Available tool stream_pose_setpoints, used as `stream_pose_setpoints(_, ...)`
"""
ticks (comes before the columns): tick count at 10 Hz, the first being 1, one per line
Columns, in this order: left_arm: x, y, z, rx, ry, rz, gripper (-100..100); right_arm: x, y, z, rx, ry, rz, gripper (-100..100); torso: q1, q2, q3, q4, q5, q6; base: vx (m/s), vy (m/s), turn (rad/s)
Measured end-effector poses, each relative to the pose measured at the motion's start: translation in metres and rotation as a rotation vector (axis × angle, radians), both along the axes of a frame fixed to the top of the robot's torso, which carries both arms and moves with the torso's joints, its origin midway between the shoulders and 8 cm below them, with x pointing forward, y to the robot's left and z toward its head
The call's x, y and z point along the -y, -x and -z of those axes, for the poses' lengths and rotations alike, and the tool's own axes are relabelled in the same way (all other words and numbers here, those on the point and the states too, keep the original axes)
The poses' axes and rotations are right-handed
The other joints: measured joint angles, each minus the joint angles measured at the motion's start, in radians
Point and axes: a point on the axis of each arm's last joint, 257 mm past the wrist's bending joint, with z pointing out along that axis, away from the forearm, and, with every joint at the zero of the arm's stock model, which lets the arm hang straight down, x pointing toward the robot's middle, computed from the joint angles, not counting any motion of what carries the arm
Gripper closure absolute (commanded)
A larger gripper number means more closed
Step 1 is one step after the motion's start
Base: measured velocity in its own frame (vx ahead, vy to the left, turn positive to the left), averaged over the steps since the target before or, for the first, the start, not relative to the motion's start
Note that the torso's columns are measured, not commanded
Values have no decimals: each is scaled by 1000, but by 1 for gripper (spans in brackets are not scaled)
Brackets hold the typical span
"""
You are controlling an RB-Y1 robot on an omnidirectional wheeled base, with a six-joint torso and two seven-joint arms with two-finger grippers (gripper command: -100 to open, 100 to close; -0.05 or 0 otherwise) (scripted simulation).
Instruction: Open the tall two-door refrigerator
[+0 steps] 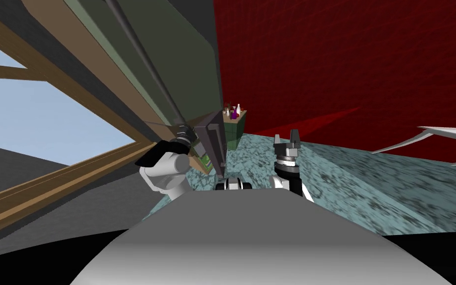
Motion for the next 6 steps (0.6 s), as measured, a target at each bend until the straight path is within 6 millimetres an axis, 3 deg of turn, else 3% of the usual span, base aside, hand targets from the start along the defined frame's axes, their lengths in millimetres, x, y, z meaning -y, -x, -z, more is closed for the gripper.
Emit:
stream_pose_setpoints(3, -18, 3, -4, 12, 1, -50, 100, 0, 0, 0, 0, 0, 0, 0, 4, 1, 1, 0, 2, -2, 23, -300, 88)
stream_pose_setpoints(4, -23, 4, -7, 17, 1, -66, 100, 0, 0, 0, 0, 0, 0, 0, 2, 6, 4, 0, 3, -4, -26, -150, 37)
stream_pose_setpoints(5, -24, 4, -6, 15, 2, -69, -100, 0, 0, 0, 0, 0, 0, 0, 12, 8, 7, 0, 6, -5, -4, -18, -13)
stream_pose_setpoints(6, -26, 0, -1, 1, -18, -65, -100, 0, 0, 0, 0, 1, 0, 0, 21, 6, 6, -4, 11, -7, -2, 25, -12)
